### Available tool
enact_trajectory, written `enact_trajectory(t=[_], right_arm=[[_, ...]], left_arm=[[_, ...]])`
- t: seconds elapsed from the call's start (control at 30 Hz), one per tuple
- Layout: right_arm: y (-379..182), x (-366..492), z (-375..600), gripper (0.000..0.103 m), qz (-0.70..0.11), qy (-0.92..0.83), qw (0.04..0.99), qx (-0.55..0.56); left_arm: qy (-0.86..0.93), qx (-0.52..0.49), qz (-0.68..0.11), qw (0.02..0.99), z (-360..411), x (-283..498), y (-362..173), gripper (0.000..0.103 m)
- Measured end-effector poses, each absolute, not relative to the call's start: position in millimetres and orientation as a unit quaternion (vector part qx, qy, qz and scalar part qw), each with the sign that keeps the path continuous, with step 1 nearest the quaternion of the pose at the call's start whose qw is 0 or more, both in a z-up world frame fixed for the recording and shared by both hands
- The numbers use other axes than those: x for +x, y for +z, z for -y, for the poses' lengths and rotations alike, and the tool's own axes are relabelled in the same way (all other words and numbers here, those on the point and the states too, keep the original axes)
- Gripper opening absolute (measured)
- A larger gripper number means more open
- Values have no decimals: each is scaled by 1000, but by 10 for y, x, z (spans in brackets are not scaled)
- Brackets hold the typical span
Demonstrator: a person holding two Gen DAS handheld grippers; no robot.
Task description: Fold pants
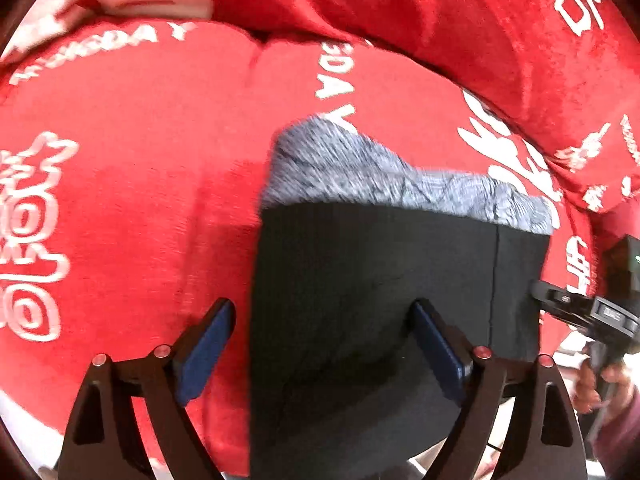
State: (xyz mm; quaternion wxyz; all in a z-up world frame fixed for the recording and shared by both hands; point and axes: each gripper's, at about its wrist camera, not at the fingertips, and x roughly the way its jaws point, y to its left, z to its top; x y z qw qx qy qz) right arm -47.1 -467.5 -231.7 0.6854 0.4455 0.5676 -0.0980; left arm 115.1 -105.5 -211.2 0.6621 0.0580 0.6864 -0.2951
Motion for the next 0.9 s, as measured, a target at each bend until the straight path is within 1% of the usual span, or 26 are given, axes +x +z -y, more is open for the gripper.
enact_trajectory(t=[0.03, 0.1, 0.13, 0.17, 0.23, 0.33, 0.43, 0.5, 0.57, 0.6, 0.63, 0.67, 0.73, 0.8, 0.87, 0.9], right_arm=[[-2251, -481, 4682, 63, -568, -111, 687, 440], [-2088, -506, 4700, 57, -566, -136, 698, 417], [-1998, -509, 4705, 41, -561, -143, 706, 408], [-1913, -503, 4699, 24, -554, -146, 713, 404], [-1782, -468, 4680, 15, -540, -143, 729, 397], [-1708, -274, 4569, 15, -539, -121, 745, 374], [-1799, -73, 4449, 15, -554, -105, 745, 357], [-1888, -10, 4396, 15, -568, -107, 742, 340], [-1983, -12, 4397, 10, -574, -115, 736, 340], [-2012, -14, 4413, 10, -573, -117, 735, 343], [-2036, -11, 4430, 6, -574, -118, 734, 344], [-2055, -7, 4447, 0, -575, -120, 734, 341], [-2063, -8, 4463, 0, -578, -122, 734, 337], [-2023, -26, 4468, 0, -579, -126, 732, 337], [-1970, -68, 4472, 7, -585, -140, 727, 330], [-1954, -108, 4482, 8, -590, -147, 722, 330]], left_arm=[[-286, 60, -680, 673, 1019, 1174, -2034, 90], [-277, 47, -667, 690, 925, 1231, -1879, 90], [-276, 40, -660, 697, 922, 1266, -1803, 90], [-278, 36, -652, 704, 939, 1294, -1730, 90], [-290, 38, -637, 713, 1025, 1322, -1642, 90], [-310, 46, -630, 710, 1205, 1340, -1656, 90], [-323, 39, -641, 695, 1401, 1312, -1812, 90], [-313, 55, -639, 701, 1450, 1287, -1924, 90], [-295, 82, -638, 707, 1460, 1293, -2052, 90], [-289, 87, -642, 705, 1446, 1314, -2122, 92], [-290, 77, -648, 701, 1413, 1339, -2165, 95], [-288, 62, -658, 693, 1374, 1375, -2195, 95], [-278, 64, -665, 690, 1341, 1396, -2163, 95], [-269, 90, -656, 699, 1340, 1362, -2075, 95], [-261, 116, -652, 702, 1333, 1308, -2000, 95], [-259, 123, -653, 701, 1323, 1283, -1976, 95]])
